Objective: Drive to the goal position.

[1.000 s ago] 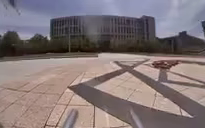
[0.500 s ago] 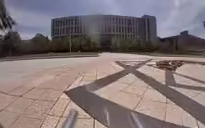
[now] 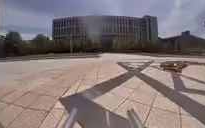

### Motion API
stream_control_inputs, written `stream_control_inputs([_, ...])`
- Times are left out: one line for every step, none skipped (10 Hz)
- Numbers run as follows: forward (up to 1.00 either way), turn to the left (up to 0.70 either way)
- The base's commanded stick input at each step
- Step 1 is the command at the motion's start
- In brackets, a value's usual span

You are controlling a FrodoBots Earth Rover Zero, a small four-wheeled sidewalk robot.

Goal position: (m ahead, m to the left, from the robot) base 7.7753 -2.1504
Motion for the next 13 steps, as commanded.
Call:
stream_control_inputs([0.5, 0.0])
stream_control_inputs([0.5, 0.0])
stream_control_inputs([0.5, 0.0])
stream_control_inputs([0.5, 0.0])
stream_control_inputs([0.5, 0.0])
stream_control_inputs([0.5, 0.0])
stream_control_inputs([0.5, 0.0])
stream_control_inputs([0.5, 0.0])
stream_control_inputs([0.5, 0.0])
stream_control_inputs([0.5, 0.0])
stream_control_inputs([0.5, 0.0])
stream_control_inputs([0.5, 0.0])
stream_control_inputs([0.5, 0.0])
